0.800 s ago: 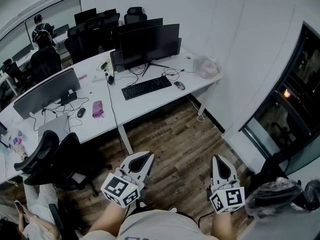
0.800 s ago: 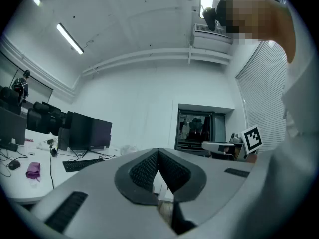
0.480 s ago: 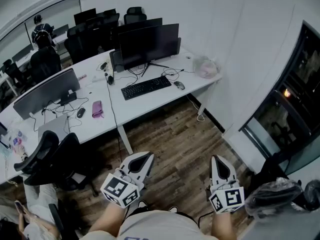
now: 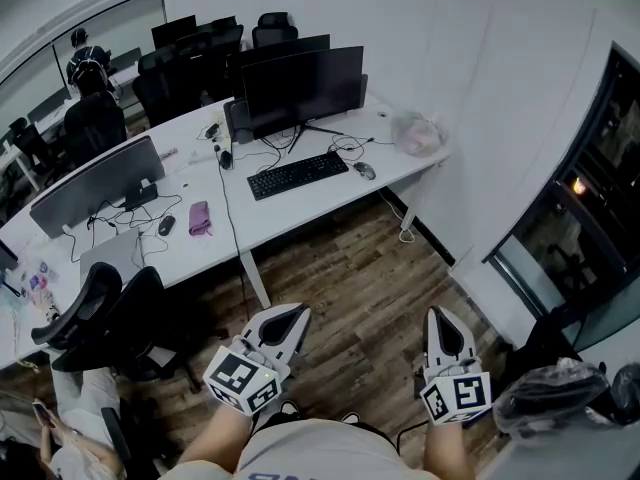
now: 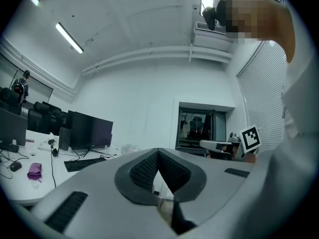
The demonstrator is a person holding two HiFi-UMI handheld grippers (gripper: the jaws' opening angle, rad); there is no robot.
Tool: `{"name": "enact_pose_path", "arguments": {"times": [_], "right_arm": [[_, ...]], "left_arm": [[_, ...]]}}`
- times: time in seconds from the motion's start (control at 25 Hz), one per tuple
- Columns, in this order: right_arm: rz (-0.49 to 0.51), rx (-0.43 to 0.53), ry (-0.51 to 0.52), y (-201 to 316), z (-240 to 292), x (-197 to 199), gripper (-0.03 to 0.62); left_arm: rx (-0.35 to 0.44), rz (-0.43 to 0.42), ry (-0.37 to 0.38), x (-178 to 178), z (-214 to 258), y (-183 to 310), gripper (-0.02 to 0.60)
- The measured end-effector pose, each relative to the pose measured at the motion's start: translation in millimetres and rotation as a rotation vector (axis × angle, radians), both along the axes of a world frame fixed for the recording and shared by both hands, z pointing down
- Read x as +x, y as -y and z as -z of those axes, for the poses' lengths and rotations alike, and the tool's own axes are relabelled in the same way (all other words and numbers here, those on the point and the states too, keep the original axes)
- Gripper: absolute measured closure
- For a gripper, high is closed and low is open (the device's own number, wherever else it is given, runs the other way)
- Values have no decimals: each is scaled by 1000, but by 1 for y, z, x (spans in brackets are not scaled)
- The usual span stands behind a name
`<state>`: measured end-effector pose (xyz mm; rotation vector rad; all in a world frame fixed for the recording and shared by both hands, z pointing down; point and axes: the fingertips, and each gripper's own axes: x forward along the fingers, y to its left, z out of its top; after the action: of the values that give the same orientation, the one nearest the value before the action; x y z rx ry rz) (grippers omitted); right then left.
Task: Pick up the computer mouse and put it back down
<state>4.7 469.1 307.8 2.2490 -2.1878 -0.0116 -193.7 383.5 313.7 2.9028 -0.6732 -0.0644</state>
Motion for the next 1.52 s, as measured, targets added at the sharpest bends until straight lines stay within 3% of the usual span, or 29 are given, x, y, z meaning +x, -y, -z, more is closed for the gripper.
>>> {"name": "enact_pose_path", "arguments": {"times": [0.84,1.2,1.52], "right_arm": [[17,-114,-41,57,-39,-94,574],[58,-117,-6,114,-55,-78,574],[110,-116,3,179,-57,-25,574]], "left_arm": [[-26,-14,22,-73,-35,54,577],[-44,31,40,-65,-42,105,577],[-33,85,63,-18,-37,164,577]]}}
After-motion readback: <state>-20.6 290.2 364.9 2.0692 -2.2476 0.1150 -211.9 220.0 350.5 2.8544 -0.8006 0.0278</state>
